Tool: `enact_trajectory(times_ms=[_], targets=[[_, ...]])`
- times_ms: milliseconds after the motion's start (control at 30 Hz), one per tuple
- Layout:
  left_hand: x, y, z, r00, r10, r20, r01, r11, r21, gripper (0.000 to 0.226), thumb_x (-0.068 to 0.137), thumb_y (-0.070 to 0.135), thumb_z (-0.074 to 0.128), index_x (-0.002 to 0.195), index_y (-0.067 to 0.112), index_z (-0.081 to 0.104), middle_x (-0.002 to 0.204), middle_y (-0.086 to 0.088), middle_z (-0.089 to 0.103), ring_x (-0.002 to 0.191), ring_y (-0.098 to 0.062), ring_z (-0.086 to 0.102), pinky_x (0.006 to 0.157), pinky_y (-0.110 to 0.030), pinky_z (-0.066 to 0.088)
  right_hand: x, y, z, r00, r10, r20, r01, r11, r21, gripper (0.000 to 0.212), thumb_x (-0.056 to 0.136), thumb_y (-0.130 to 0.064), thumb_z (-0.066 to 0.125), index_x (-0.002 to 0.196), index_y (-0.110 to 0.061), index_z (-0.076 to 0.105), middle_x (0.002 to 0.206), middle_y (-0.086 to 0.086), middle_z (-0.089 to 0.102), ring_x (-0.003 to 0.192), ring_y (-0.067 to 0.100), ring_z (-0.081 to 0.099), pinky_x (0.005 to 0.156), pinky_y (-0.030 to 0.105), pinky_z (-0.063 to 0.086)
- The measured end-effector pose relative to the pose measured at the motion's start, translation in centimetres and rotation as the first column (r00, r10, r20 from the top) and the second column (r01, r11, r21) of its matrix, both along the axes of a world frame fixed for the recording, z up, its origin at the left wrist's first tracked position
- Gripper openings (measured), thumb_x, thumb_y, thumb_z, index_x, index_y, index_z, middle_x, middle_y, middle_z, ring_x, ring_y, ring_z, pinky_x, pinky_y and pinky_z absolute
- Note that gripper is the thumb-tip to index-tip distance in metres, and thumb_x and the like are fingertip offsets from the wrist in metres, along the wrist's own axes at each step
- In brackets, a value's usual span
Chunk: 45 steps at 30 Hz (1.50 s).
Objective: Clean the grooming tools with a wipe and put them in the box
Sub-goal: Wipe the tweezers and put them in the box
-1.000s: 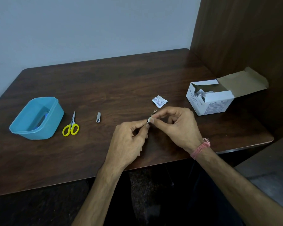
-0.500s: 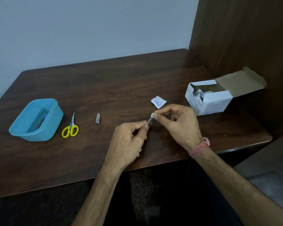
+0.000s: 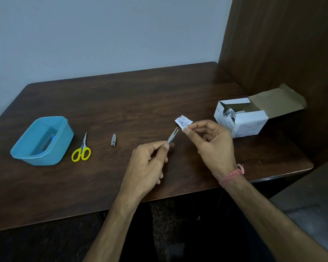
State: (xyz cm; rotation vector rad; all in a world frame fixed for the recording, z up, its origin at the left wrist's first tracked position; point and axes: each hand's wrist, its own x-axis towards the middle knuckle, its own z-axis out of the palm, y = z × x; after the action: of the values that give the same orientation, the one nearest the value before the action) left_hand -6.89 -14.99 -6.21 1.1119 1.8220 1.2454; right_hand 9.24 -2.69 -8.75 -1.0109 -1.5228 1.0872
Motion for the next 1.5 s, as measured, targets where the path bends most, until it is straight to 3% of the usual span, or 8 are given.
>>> enact_trajectory(times_ms=[267,533,633,767,1000,1100,1233,1500], targets=[[-0.1,-0.2,0.2,0.999,-0.027,-0.043,0.027,1.0,-0.005,0.031,0.117,0.035,0.053,0.109,0.036,0.083,0.054,0.001,0.055,0.045,-0.008,0.055,0.044,-0.023,0.047,-0.2,-0.1,0.0,0.993,0.053,0.106,-0.059,0.997,0.051,0.006,0.093,-0.031,0.09,0.095,-0.032,0.084,0.095,-0.012,0.083,0.064,0.049,0.061,0.055,0.062,0.058],[0.0,-0.4,0.5,0.998,-0.028,-0.059,0.028,1.0,0.005,0.03,0.117,0.037,0.052,0.114,0.036,0.082,0.048,0.006,0.053,0.039,-0.003,0.051,0.044,-0.019,0.044,-0.3,-1.1,0.5,0.968,0.008,0.249,-0.04,0.992,0.12,0.009,0.094,-0.031,0.088,0.1,-0.038,0.086,0.083,-0.02,0.081,0.047,0.033,0.065,0.053,0.046,0.059],[0.0,-0.4,0.4,0.997,-0.032,-0.069,0.033,0.999,0.009,0.027,0.116,0.038,0.054,0.115,0.038,0.082,0.048,0.009,0.053,0.041,-0.003,0.052,0.044,-0.021,0.046,-0.3,-1.3,0.8,0.98,0.011,0.198,-0.027,0.997,0.076,0.005,0.094,-0.033,0.089,0.098,-0.035,0.087,0.086,-0.017,0.082,0.049,0.032,0.067,0.052,0.047,0.06],[-0.1,-0.3,0.0,0.996,-0.036,-0.08,0.039,0.999,0.032,0.027,0.115,0.04,0.056,0.114,0.041,0.082,0.064,0.008,0.059,0.048,-0.006,0.058,0.045,-0.024,0.05,-0.2,-1.2,1.2,0.99,0.055,0.126,-0.055,0.998,-0.006,0.007,0.093,-0.034,0.09,0.097,-0.031,0.086,0.094,-0.014,0.083,0.049,0.022,0.069,0.049,0.025,0.052],[-0.5,-0.4,-0.1,0.994,-0.105,-0.04,0.106,0.994,0.03,0.027,0.116,0.04,0.055,0.116,0.047,0.081,0.08,0.009,0.057,0.053,-0.008,0.057,0.049,-0.026,0.052,0.2,-0.6,1.4,0.988,0.152,0.007,-0.151,0.985,-0.085,0.009,0.098,-0.021,0.085,0.105,-0.024,0.082,0.105,-0.005,0.084,0.054,0.021,0.066,0.046,0.026,0.048],[-0.6,-0.4,0.0,0.991,-0.13,-0.04,0.131,0.991,0.025,0.026,0.116,0.041,0.056,0.116,0.049,0.081,0.079,0.01,0.057,0.055,-0.007,0.057,0.049,-0.026,0.052,0.4,-0.5,1.4,0.977,0.215,-0.005,-0.214,0.973,-0.089,0.015,0.101,-0.015,0.08,0.11,-0.025,0.085,0.097,0.002,0.083,0.054,0.015,0.061,0.047,0.021,0.043],[-0.8,-0.5,0.0,0.985,-0.167,-0.03,0.168,0.986,0.016,0.026,0.115,0.041,0.057,0.115,0.05,0.082,0.077,0.012,0.056,0.057,-0.008,0.056,0.05,-0.027,0.052,0.6,-0.5,1.8,0.969,0.242,-0.048,-0.246,0.962,-0.117,0.012,0.099,-0.004,0.076,0.099,-0.014,0.084,0.086,0.005,0.08,0.051,0.007,0.054,0.048,0.013,0.04],[-0.9,-0.5,-0.1,0.983,-0.183,-0.003,0.183,0.983,0.019,0.026,0.115,0.039,0.058,0.121,0.047,0.082,0.073,0.015,0.055,0.057,-0.007,0.054,0.049,-0.026,0.051,0.9,-0.5,1.9,0.95,0.307,-0.054,-0.31,0.948,-0.069,0.016,0.104,0.0,0.07,0.102,-0.013,0.079,0.084,0.006,0.077,0.051,0.009,0.053,0.048,0.015,0.04]])
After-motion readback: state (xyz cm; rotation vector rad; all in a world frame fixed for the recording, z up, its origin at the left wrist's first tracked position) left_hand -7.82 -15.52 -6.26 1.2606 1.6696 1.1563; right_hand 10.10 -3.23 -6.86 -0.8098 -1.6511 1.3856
